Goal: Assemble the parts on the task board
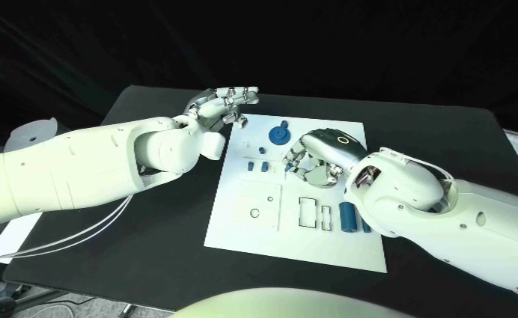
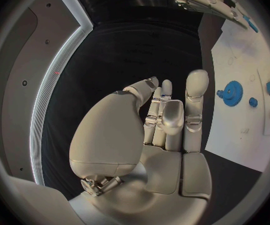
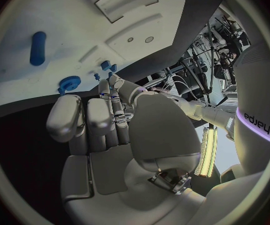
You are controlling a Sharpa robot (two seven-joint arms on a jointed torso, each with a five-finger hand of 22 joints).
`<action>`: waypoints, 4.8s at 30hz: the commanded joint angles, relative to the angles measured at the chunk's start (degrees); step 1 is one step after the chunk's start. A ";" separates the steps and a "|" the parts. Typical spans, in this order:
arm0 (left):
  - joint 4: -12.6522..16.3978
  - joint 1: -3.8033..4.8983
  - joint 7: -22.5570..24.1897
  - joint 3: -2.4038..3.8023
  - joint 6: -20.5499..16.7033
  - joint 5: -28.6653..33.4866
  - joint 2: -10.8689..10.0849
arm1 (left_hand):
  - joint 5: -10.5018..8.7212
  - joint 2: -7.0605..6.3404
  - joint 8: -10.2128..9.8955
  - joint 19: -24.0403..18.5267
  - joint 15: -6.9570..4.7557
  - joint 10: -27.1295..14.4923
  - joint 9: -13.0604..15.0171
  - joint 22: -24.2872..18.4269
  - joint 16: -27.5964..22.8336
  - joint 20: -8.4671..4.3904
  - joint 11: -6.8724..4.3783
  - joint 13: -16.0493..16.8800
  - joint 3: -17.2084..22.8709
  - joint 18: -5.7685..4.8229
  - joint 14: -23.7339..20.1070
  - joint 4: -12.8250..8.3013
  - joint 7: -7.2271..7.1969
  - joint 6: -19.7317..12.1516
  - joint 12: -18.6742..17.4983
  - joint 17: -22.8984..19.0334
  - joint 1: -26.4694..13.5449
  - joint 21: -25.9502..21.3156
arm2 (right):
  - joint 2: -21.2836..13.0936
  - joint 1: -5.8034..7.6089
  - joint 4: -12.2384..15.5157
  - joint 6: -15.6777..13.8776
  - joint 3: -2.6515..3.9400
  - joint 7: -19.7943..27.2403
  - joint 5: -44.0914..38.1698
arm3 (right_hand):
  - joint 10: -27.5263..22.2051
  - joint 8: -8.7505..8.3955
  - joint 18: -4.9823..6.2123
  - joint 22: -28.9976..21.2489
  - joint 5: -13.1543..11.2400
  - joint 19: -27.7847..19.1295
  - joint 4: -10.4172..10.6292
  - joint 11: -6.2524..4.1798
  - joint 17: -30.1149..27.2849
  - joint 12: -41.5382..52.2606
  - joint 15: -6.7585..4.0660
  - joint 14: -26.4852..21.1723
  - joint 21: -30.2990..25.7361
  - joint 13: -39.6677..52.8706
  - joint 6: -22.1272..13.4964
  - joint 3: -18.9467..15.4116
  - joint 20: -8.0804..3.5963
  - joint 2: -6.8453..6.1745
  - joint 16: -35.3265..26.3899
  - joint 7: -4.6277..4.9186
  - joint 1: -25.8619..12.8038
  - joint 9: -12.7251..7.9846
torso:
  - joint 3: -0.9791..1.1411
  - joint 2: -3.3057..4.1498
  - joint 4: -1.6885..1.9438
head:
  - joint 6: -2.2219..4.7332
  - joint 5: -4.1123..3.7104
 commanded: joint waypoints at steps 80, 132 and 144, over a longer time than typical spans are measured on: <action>0.48 0.04 0.04 0.05 1.85 0.18 0.15 | 0.48 0.29 -0.23 -0.32 0.07 -0.87 -0.04 -0.20 -0.33 0.26 0.04 0.21 -0.18 0.61 -0.34 -0.53 0.00 -0.62 0.61 -0.22 0.12 -0.44 | 8.09 -4.09 -6.57 8.71 -1.89 -1.04 -4.28 | -7.14 -0.61 -0.57 -2.77 0.06 -2.46 2.56 2.14 -2.92 -0.37 1.56 0.07 -1.58 -0.17 -6.63 -3.61 1.15 -2.80 -1.31 1.88 -1.11 -1.28 | 0.00 -0.12 -0.06 | -1.98 1.45; -0.04 -0.11 -0.66 0.02 3.01 -0.01 0.42 | 0.53 0.45 -0.18 -0.31 0.11 -1.11 -0.01 -0.19 -0.27 0.31 0.07 0.29 -0.18 0.61 -0.37 -0.59 0.02 -0.71 0.92 -0.24 0.14 -0.47 | -8.61 0.12 -0.75 7.54 0.74 -0.04 -1.20 | -8.08 0.12 0.11 -6.38 0.38 -2.71 5.52 1.45 -3.77 3.74 1.31 0.94 -4.53 -0.09 -6.13 -10.86 1.30 -2.79 -1.57 0.37 4.18 -0.94 | -0.03 -0.22 -0.64 | -0.06 -0.64; 0.04 -0.11 -0.90 0.02 3.13 -0.01 0.42 | 0.54 0.55 -0.13 -0.32 0.12 -1.14 0.01 -0.24 -0.30 0.33 0.08 0.32 -0.17 0.63 -0.40 -0.57 0.03 -0.67 1.02 -0.35 0.12 -0.54 | -6.81 -0.46 -2.29 7.81 0.70 -0.35 -1.76 | -6.69 0.25 -0.03 -5.45 0.39 -2.23 5.82 1.18 -2.62 3.60 1.09 1.09 -3.73 -0.16 -4.75 -9.83 1.11 -2.36 -0.48 0.41 4.53 -0.83 | 0.02 -0.30 -0.55 | -0.28 -0.49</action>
